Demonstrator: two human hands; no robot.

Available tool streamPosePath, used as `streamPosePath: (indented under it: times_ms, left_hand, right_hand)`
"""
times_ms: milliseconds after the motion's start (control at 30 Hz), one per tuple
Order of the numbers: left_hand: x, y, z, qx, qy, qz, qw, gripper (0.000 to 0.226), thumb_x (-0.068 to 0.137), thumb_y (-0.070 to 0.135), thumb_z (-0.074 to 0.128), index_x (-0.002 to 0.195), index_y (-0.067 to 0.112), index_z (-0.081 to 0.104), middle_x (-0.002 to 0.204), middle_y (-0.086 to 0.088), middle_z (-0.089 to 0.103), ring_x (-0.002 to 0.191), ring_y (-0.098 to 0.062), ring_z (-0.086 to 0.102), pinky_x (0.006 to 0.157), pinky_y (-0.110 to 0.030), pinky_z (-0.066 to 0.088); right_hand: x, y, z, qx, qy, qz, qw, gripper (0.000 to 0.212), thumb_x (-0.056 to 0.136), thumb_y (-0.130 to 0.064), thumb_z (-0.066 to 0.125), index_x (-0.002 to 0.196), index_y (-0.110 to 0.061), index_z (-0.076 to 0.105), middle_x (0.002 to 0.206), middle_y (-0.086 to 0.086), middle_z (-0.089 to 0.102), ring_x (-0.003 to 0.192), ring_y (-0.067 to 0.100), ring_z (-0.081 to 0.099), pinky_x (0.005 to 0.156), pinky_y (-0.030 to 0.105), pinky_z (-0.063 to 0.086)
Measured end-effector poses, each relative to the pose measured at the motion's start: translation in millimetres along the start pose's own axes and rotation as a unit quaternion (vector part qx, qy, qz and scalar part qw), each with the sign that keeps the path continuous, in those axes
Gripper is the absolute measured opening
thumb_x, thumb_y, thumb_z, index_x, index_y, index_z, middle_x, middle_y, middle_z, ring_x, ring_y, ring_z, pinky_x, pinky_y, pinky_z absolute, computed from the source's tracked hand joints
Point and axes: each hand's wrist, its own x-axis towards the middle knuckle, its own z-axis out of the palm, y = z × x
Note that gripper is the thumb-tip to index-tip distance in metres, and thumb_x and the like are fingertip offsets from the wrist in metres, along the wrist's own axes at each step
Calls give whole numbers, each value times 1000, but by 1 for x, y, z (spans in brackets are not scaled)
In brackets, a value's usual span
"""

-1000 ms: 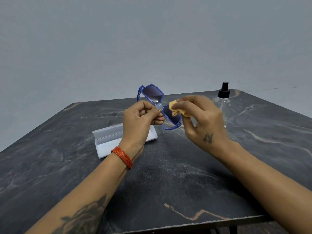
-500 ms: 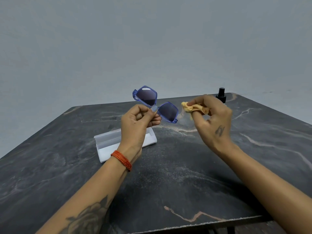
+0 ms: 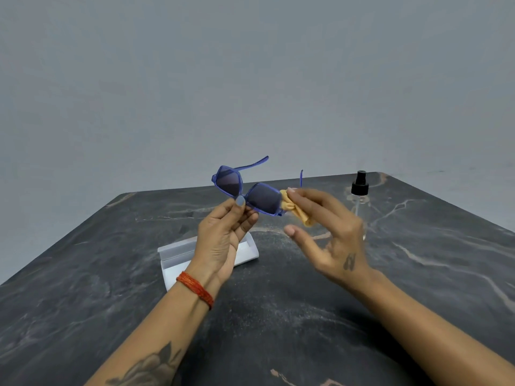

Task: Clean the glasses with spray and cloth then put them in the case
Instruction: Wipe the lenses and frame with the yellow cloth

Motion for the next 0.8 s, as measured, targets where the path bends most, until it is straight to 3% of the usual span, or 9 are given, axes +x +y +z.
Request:
streamPosePath:
  times_ms: [100, 200, 333, 533, 700, 800]
  left_hand:
    - [0, -1, 0, -1, 5, -11, 1000, 13, 88, 7, 52, 80, 5, 62, 60, 3, 66, 57, -5, 62, 61, -16, 54]
    - [1, -2, -2, -7, 12, -15, 1000, 14, 87, 7, 52, 80, 6, 63, 62, 1, 67, 58, -5, 63, 61, -16, 54]
    - [2, -4, -2, -7, 9, -23, 1000, 13, 85, 8, 53, 78, 6, 64, 65, 0, 68, 60, -6, 63, 60, -17, 54]
    - [3, -1, -4, -6, 1, -44, 999, 31, 87, 6, 52, 65, 12, 73, 71, -2, 70, 63, -7, 65, 59, -18, 54]
    - [4, 2, -4, -31, 0, -70, 997, 40, 90, 2, 48, 60, 11, 73, 65, 0, 69, 58, -5, 64, 57, -17, 54]
    - [7, 4, -7, -43, -6, -81, 996, 39, 89, 3, 48, 59, 11, 73, 65, 1, 68, 58, -5, 63, 56, -18, 54]
  right_hand:
    - [0, 1, 1, -5, 10, -30, 999, 32, 89, -22, 55, 112, -2, 66, 114, 8, 65, 97, 15, 62, 82, 26, 48]
    - [-1, 6, 4, -54, 20, -50, 997, 26, 85, -10, 63, 110, -7, 68, 112, 0, 66, 80, 10, 58, 74, 22, 48]
    - [-1, 11, 4, -92, 11, -42, 995, 31, 78, -8, 73, 108, -9, 69, 96, -6, 69, 75, -5, 41, 70, 12, 41]
    - [-3, 18, 3, -155, -35, -79, 984, 26, 81, -14, 69, 106, -6, 69, 93, 2, 70, 72, 18, 55, 73, 15, 36]
    - [-1, 30, -5, -205, -80, -101, 970, 21, 89, -18, 58, 104, -5, 65, 92, 4, 66, 75, 22, 52, 69, 23, 40]
    - [1, 38, -13, -268, -117, -136, 947, 19, 89, -13, 57, 106, -5, 61, 92, 7, 65, 76, 19, 43, 69, 26, 36]
